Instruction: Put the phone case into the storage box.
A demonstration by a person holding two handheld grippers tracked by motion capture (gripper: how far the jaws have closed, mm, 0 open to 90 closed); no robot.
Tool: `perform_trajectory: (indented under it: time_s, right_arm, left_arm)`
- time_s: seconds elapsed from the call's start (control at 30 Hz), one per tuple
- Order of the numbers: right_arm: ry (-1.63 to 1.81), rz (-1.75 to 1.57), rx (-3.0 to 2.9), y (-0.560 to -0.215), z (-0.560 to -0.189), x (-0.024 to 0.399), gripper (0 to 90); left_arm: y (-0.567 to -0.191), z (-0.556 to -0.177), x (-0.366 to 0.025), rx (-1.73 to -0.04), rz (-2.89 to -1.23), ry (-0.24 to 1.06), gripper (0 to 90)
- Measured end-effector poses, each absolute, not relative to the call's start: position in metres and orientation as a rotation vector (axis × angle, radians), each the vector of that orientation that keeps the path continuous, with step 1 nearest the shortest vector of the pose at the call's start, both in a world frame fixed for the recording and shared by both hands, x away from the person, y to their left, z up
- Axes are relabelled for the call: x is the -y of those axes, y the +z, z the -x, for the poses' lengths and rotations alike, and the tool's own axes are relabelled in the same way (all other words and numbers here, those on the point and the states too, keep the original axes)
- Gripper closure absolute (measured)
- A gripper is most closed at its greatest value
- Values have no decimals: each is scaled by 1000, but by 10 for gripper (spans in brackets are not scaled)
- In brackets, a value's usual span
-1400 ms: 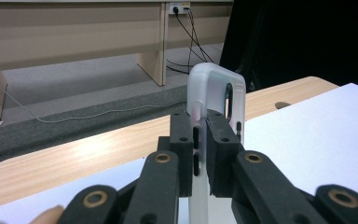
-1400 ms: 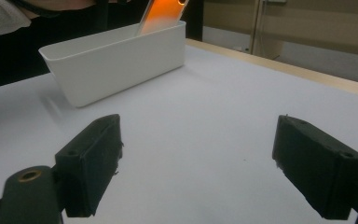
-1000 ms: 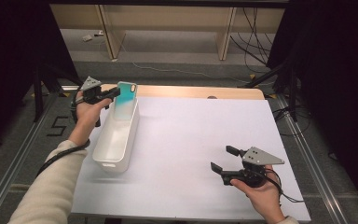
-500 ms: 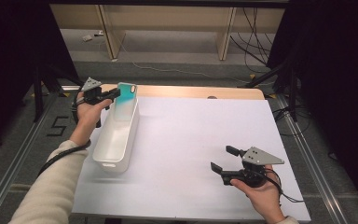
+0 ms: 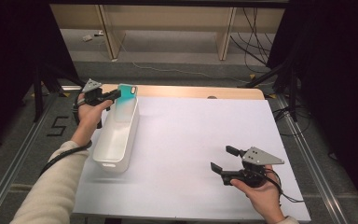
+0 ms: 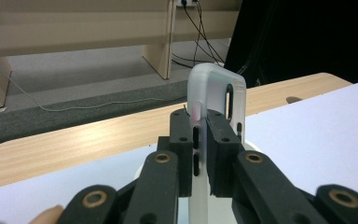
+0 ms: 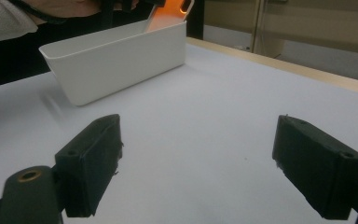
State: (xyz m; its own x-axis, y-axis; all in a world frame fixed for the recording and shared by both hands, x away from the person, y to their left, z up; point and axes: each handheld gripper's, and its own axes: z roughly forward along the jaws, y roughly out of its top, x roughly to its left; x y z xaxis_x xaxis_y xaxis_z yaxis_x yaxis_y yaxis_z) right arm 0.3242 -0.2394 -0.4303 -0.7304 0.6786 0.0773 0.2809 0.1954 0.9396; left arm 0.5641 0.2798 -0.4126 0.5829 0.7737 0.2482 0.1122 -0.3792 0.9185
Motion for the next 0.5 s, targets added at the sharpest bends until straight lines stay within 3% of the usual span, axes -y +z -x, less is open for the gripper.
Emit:
perform_trajectory:
  time_s: [0.5]
  right_arm:
    - [1566,-907,-2131,-431,-324,238,169]
  left_arm:
    - [-414,-564,-282,-722,-1841,856,818]
